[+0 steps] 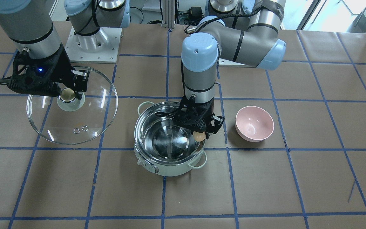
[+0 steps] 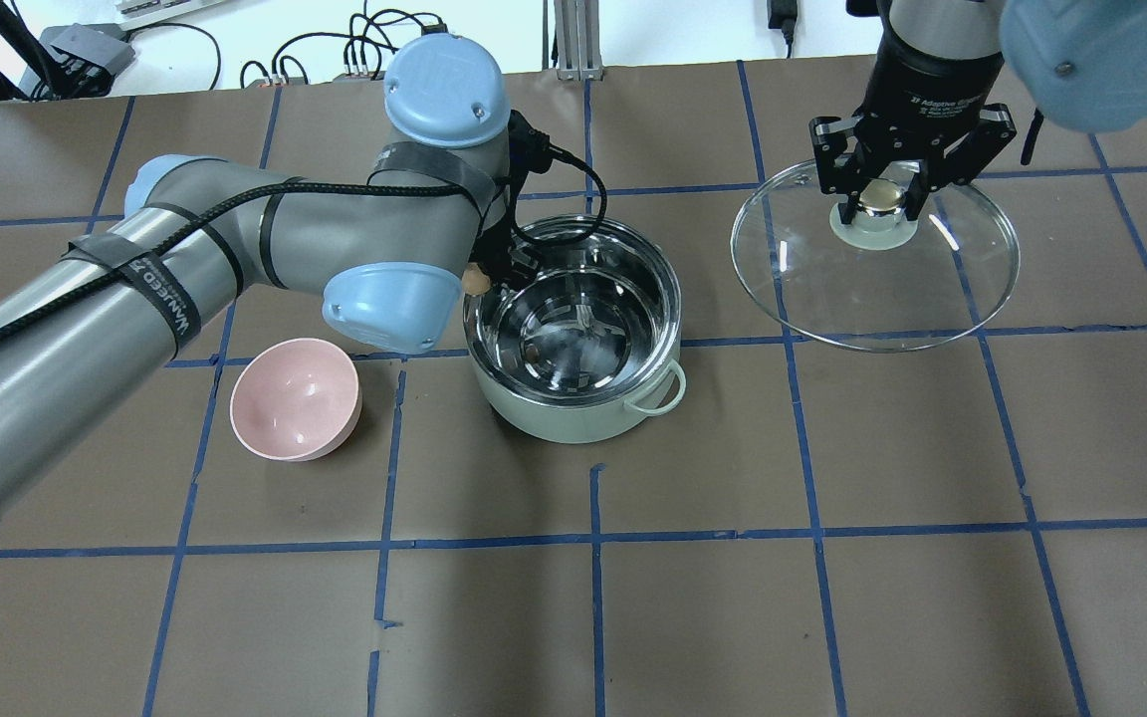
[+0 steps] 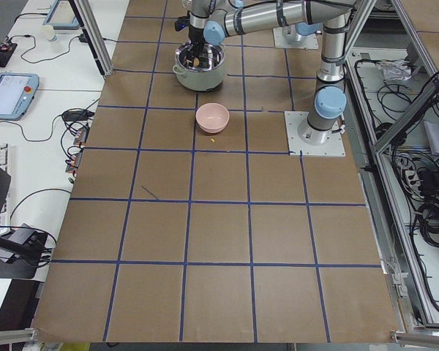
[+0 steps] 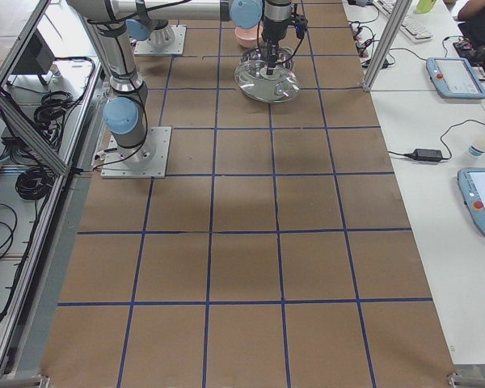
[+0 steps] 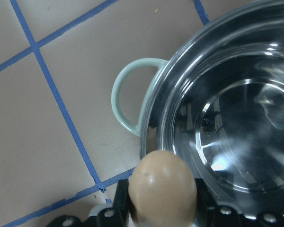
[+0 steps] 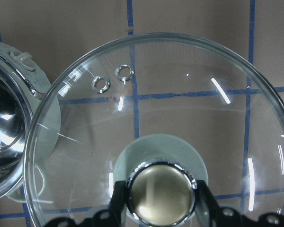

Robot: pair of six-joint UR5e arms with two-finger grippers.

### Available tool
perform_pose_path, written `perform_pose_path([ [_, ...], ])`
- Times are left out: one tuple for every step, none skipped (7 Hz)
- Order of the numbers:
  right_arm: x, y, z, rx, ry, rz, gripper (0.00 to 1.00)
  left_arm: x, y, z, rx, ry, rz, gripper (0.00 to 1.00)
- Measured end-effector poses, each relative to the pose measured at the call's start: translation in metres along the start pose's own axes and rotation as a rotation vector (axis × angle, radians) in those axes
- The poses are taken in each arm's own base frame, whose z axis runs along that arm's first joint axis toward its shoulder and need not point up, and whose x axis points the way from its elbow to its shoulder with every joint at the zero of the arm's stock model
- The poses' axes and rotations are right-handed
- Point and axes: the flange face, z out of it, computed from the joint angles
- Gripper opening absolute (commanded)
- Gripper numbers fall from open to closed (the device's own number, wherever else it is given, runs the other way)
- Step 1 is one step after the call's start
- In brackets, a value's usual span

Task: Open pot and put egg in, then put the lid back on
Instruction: 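Lower the egg into the pot and open the left gripper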

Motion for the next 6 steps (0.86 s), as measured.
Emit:
perform_pose_path([
  [0.000,0.000,0.000,0.002,0.000,0.000,0.10,0.009,-0.003,0.010,-0.001,-0.027,-0.002,0.23],
  [0.000,-0.001,0.000,0.002,-0.001,-0.001,0.10,0.015,-0.004,0.018,-0.004,-0.040,-0.003,0.23],
  [0.000,-0.001,0.001,0.001,-0.003,-0.001,0.10,0.019,-0.006,0.022,0.000,-0.044,-0.004,0.23],
  [0.000,-0.001,0.001,0.000,-0.004,-0.001,0.10,0.024,-0.006,0.025,0.010,-0.044,-0.001,0.25],
  [0.003,-0.002,0.001,0.000,-0.005,-0.006,0.10,0.030,-0.005,0.026,0.015,-0.042,0.006,0.39],
  [0.006,-0.003,0.001,0.000,-0.004,-0.021,0.10,0.035,-0.004,0.027,0.015,-0.040,0.012,0.67],
])
